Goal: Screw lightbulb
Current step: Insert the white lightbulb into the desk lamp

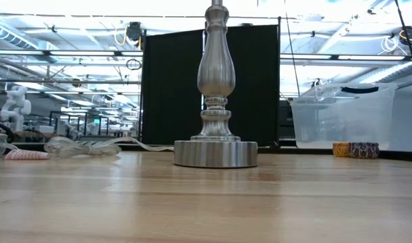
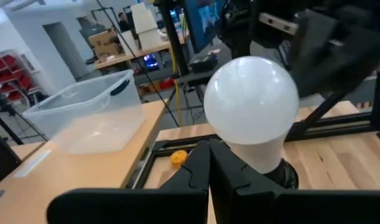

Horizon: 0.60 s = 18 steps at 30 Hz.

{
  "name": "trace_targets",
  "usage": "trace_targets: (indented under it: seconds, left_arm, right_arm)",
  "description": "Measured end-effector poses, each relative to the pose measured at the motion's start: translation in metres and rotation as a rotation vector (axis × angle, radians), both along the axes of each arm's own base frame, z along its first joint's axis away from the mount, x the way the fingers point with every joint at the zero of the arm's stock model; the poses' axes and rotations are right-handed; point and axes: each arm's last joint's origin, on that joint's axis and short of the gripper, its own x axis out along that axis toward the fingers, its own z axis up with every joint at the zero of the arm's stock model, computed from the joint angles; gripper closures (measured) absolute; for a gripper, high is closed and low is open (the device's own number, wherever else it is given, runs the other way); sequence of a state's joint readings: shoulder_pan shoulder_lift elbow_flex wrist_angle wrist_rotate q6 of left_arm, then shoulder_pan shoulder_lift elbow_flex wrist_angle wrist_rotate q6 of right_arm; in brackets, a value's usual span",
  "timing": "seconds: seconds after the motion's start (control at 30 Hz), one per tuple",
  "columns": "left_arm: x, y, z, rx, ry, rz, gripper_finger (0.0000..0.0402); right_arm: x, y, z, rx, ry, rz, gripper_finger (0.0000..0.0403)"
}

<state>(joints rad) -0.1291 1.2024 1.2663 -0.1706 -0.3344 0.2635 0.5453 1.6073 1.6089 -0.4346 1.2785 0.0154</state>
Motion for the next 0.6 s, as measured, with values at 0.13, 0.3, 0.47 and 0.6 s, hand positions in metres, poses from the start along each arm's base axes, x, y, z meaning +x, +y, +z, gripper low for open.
trace_targets:
  seconds: [0.13,0.3,0.47,0.6]
  left_arm:
    - [-0.003,-0.011,0.0,0.008,0.006,-0.042,0.0401]
    - [-0.003,-0.02,0.0,0.033,0.006,-0.083,0.0401]
    - [-0.002,-0.023,-0.002,0.034,0.011,-0.091,0.0401]
    - [-0.002,-0.026,0.0,0.03,-0.003,-0.119,0.0401]
  right_arm:
    - [-0.001,-0.004,0.001,-0.041,-0.012,-0.093,0.0403]
    - [0.003,-0.014,0.003,-0.07,-0.009,-0.159,0.0403]
    - [0.01,-0.026,0.006,-0.081,-0.005,-0.189,0.0403]
    - [0.014,-0.031,0.01,-0.093,0.002,-0.191,0.0403]
